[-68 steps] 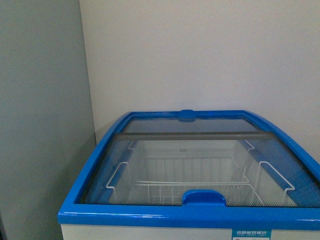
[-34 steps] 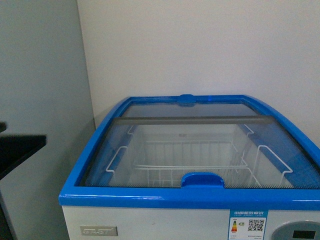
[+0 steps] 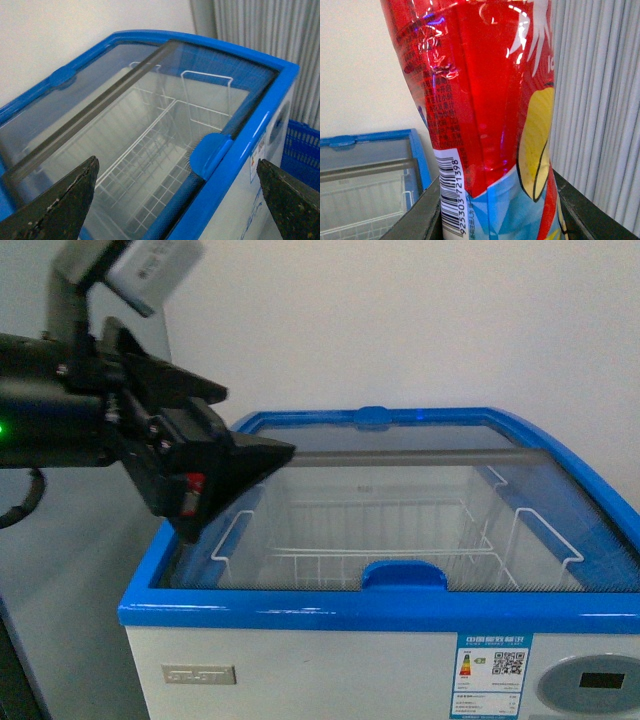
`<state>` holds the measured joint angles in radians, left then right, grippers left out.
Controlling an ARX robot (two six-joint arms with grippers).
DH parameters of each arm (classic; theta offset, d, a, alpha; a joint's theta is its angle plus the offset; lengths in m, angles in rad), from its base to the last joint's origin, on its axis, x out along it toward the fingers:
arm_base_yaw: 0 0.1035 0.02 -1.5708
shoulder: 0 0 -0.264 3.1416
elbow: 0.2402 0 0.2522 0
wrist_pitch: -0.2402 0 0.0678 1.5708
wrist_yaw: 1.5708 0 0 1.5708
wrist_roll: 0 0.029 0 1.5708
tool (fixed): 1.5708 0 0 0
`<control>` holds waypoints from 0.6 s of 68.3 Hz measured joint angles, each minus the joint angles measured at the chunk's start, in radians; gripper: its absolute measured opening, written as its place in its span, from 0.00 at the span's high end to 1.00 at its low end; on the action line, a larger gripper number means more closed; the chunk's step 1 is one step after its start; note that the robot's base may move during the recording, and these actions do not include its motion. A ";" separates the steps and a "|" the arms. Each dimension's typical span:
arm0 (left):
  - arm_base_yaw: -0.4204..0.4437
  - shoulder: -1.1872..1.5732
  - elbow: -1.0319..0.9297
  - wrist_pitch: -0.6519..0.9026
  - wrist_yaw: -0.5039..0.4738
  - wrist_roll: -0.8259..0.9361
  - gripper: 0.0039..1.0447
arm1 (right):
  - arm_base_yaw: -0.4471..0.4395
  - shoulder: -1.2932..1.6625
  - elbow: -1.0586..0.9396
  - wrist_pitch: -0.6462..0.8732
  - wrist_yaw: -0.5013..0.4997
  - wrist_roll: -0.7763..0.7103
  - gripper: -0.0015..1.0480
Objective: Put drink in fridge
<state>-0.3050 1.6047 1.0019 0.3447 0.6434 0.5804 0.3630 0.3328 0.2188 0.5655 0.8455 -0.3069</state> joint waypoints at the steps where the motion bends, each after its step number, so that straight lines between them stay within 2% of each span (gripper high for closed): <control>1: -0.011 0.010 0.012 -0.006 0.005 0.020 0.08 | 0.000 0.000 0.000 0.000 0.000 0.000 0.59; 20: -0.113 0.150 0.153 -0.088 0.008 0.246 0.08 | 0.000 0.000 0.000 0.000 0.000 0.000 0.59; 41: -0.129 0.278 0.306 -0.316 0.000 0.378 0.08 | 0.000 0.000 0.000 0.000 0.000 0.000 0.59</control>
<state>-0.4335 1.8828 1.3083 0.0284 0.6434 0.9581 0.3630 0.3328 0.2188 0.5655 0.8455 -0.3069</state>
